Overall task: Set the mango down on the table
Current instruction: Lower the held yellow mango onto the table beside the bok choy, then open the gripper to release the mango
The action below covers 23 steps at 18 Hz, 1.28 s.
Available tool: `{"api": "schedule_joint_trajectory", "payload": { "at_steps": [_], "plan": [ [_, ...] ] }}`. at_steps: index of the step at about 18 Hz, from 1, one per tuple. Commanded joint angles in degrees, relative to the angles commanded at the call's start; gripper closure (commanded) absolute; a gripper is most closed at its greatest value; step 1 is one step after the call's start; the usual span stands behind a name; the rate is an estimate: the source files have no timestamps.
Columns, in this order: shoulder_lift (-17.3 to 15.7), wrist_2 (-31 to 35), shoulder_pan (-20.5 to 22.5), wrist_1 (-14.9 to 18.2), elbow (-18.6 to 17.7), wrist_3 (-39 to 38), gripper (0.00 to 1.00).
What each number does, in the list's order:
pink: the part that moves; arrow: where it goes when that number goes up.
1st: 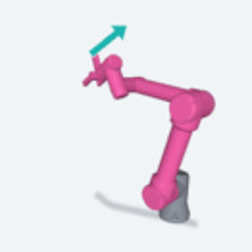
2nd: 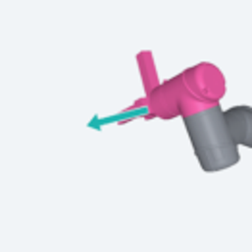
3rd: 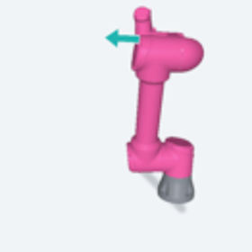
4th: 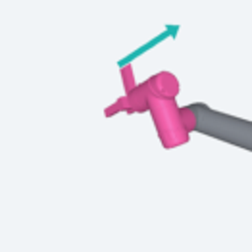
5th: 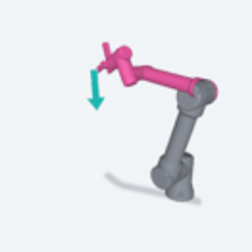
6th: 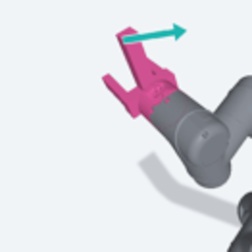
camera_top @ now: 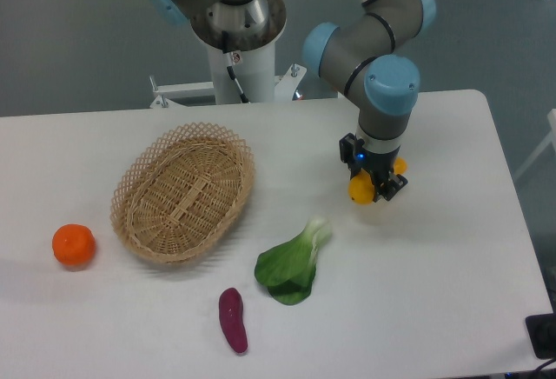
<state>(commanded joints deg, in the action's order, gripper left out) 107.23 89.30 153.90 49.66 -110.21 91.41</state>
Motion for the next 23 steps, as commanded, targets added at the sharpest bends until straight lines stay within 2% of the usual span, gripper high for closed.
{"api": "schedule_joint_trajectory", "payload": {
  "at_steps": [4, 7, 11, 12, 13, 15, 23],
  "plan": [
    [-0.2, 0.1, 0.4, -0.9, -1.0, 3.0, 0.6],
    [-0.4, 0.1, 0.6, -1.8, -1.4, 2.8, 0.5],
    [-0.4, -0.1, 0.5, -2.0, -1.4, 2.6, 0.25],
    [-0.5, -0.6, 0.7, -2.0, -1.4, 2.3, 0.03],
    [-0.5, -0.9, 0.8, -2.4, -1.4, 2.3, 0.0],
    [-0.5, -1.7, 0.8, -2.5, -1.0, 2.0, 0.0],
    [0.9, -0.5, 0.4, -1.7, 5.4, 0.7, 0.0]
  ]
}}
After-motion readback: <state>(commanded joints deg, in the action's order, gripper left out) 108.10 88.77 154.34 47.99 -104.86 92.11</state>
